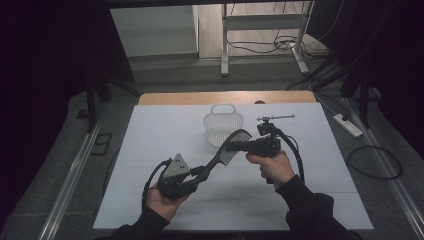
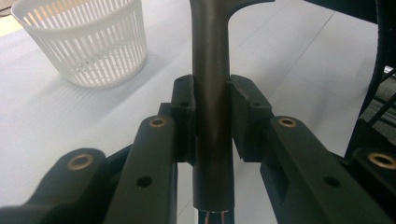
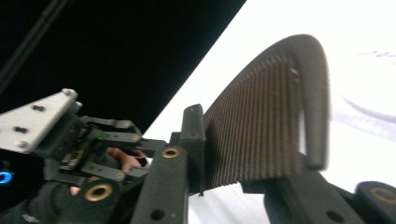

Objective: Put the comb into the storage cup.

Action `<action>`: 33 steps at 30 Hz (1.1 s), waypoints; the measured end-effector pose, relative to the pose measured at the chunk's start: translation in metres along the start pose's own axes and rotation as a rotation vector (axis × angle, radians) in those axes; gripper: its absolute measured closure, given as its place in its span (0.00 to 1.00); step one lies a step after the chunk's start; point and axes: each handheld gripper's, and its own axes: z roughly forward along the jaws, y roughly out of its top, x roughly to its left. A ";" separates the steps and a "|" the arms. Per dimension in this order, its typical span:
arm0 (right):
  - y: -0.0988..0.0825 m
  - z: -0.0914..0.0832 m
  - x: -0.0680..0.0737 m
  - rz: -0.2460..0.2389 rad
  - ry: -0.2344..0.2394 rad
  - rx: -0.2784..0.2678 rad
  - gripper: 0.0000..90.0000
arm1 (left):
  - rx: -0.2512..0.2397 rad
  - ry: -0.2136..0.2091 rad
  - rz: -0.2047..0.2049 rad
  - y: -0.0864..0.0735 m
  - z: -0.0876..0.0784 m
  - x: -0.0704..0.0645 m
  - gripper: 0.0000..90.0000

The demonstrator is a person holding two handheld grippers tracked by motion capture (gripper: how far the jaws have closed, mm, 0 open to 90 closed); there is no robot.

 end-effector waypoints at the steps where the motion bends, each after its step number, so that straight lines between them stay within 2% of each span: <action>1: 0.000 0.000 -0.001 0.018 0.011 0.005 0.87 | 0.005 0.005 0.006 0.000 0.001 0.000 0.81; 5: -0.001 0.000 -0.005 0.081 0.092 0.003 0.96 | 0.037 0.024 0.031 -0.001 0.005 -0.002 0.80; 12: -0.001 0.001 -0.001 0.070 0.087 0.004 0.96 | 0.042 0.015 0.016 -0.001 0.006 0.000 0.78; 15: -0.002 0.000 0.001 0.045 0.055 -0.004 0.96 | 0.044 0.012 0.010 -0.001 0.006 0.002 0.67; 19: -0.001 -0.002 0.001 0.039 0.052 -0.018 0.96 | 0.048 0.010 0.006 0.000 0.006 0.003 0.56; 23: 0.000 -0.004 0.002 0.020 0.049 -0.033 0.96 | 0.058 0.004 -0.018 -0.001 0.007 0.006 0.47; 28: 0.001 -0.007 0.006 -0.016 0.040 -0.042 0.96 | 0.073 -0.044 -0.053 -0.003 0.009 0.011 0.33; 33: 0.001 -0.008 0.006 -0.026 0.028 -0.046 0.96 | 0.097 -0.038 -0.061 -0.005 0.011 0.014 0.22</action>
